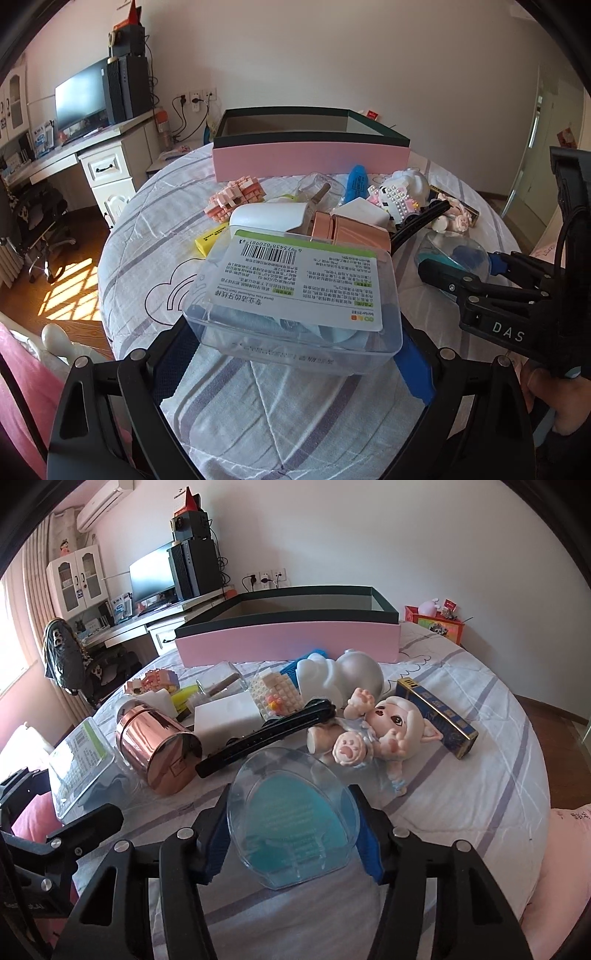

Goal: Organize rigid objects
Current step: 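Carry both items into the pink box and open both grippers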

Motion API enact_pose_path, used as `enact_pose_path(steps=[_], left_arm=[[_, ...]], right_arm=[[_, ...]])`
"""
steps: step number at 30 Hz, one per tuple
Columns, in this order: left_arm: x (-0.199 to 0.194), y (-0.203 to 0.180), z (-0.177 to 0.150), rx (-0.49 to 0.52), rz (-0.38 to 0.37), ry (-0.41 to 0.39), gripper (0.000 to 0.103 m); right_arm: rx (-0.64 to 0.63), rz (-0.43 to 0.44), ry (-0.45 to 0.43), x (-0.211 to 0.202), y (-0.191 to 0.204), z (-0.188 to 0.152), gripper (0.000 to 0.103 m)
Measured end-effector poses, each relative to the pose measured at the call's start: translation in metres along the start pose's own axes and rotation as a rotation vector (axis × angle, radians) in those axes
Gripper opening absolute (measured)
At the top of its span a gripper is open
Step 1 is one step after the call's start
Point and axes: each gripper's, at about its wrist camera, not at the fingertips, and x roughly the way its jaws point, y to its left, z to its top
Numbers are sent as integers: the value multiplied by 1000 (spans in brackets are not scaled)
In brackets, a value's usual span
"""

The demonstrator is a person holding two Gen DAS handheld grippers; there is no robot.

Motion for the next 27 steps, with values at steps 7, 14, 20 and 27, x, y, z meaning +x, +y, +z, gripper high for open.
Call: enact_pose_path(steps=[7, 14, 20, 27], left_arm=[[-20, -4, 18, -2, -36, -56, 95], [-20, -10, 77, 36, 40, -121, 96], [12, -6, 143, 64, 89, -148, 96], [93, 11, 215, 52, 118, -54, 96]], right_arm=[[2, 26, -57, -27, 2, 2, 59], [-30, 42, -158, -49, -1, 55, 59], [-40, 47, -176, -27, -12, 124, 59], [-9, 42, -87, 49, -30, 193, 59]])
